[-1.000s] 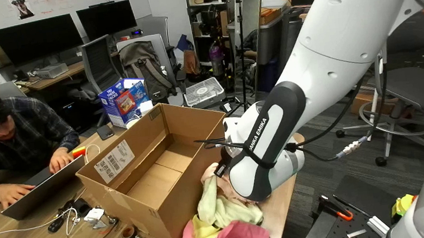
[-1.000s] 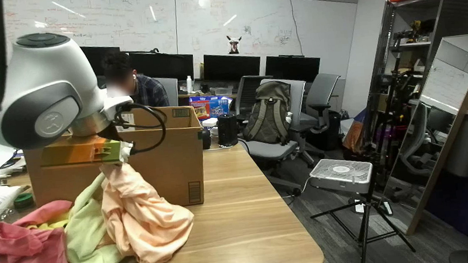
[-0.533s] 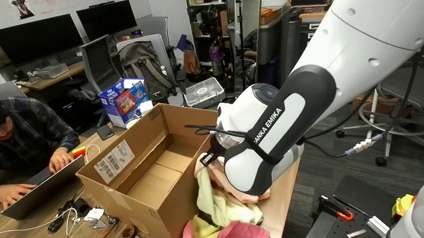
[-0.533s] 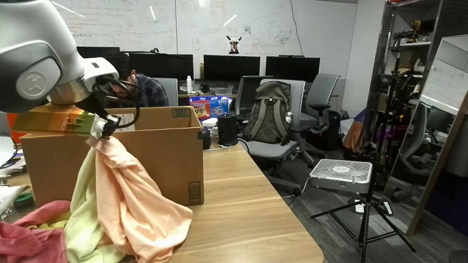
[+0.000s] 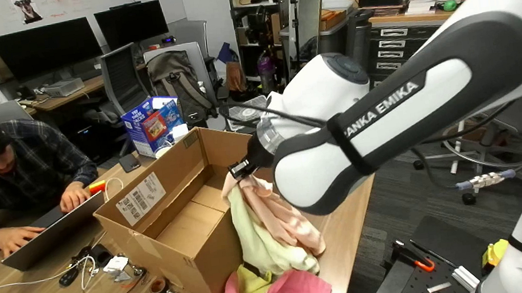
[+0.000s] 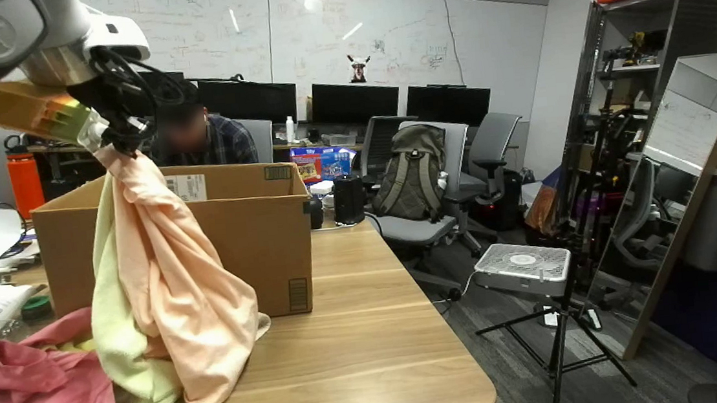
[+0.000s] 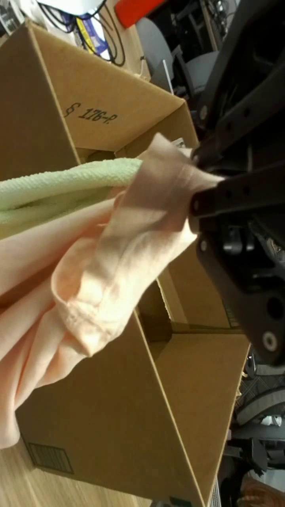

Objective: Pick the clothes on the table and put them in the box

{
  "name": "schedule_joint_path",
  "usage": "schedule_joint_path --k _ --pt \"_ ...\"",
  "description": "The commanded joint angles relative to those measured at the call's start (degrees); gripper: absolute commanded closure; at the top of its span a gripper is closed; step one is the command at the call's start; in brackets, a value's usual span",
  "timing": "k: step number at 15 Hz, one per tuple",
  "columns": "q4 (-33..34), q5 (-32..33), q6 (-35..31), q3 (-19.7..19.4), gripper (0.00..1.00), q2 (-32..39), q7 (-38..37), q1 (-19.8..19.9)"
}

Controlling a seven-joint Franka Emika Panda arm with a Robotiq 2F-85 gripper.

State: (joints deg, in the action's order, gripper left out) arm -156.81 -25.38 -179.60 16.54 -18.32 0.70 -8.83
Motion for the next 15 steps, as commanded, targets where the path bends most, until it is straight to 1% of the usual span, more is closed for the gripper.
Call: schedule_joint_path --k 1,2,3,6,10,13,15 --pt "-1.1 -1.9 8.1 -4.6 0.98 -11.5 0.3 -1.4" --pt "-1.1 3.2 9.0 -7.1 0.98 -13.2 -3.8 -2.4" --pt "-0.7 3.9 10.1 -7.5 0.98 -14.6 -4.5 -2.1" --pt "0.2 5.3 11.3 -8.8 0.98 -17.5 -7.1 -2.9" --pt "1.3 4.2 12.0 -8.4 0.98 -20.2 -11.6 -5.2" --pt "3.0 4.1 14.6 -6.9 0.98 -22.3 -15.9 -6.1" --pt "4.4 4.0 15.1 -5.3 0.98 -23.1 -18.6 -6.4"
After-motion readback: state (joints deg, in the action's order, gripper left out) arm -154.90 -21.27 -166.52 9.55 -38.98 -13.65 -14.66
